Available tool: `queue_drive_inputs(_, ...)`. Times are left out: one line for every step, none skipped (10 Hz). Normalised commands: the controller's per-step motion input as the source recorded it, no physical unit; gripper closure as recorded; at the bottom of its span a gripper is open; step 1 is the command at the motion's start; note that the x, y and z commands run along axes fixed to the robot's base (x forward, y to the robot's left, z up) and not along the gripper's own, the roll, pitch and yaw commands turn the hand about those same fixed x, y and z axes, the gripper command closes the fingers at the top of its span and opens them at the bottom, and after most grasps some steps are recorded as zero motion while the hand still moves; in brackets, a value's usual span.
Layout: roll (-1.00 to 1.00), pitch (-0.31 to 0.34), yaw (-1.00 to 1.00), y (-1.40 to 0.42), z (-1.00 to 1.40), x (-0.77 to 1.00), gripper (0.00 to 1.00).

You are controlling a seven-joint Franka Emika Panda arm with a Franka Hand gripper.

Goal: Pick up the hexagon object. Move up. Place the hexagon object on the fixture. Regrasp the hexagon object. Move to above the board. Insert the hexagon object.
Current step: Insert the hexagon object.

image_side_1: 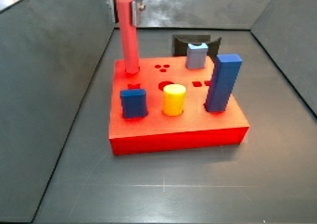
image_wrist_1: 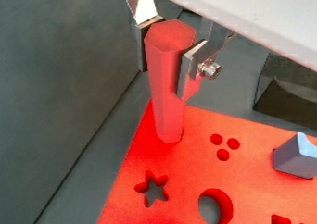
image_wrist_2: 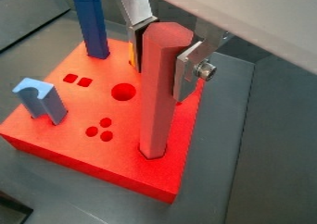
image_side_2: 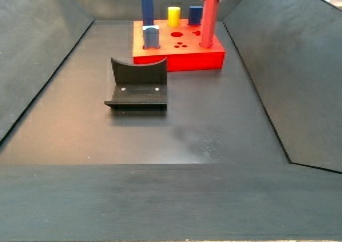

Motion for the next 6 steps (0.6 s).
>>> queue_drive_inputs(0.0, 0.0, 0.0, 0.0, -0.35, 0.09, 1.0)
queue_drive_inputs(-0.04, 0.024, 0.0, 0.03, -0.43, 0.11, 1.0)
queue_drive_inputs(-0.05, 0.04, 0.0, 0.08, -0.4, 0.11, 1.0)
queue_drive_inputs(-0.04, 0.03, 0.0, 0.05, -0.23, 0.1, 1.0)
queue_drive_inputs(-0.01, 0.0, 0.0, 0.0, 0.0, 0.0, 1.0)
queue_drive_inputs(0.0, 0.0, 0.0, 0.0, 0.0, 0.0, 1.0)
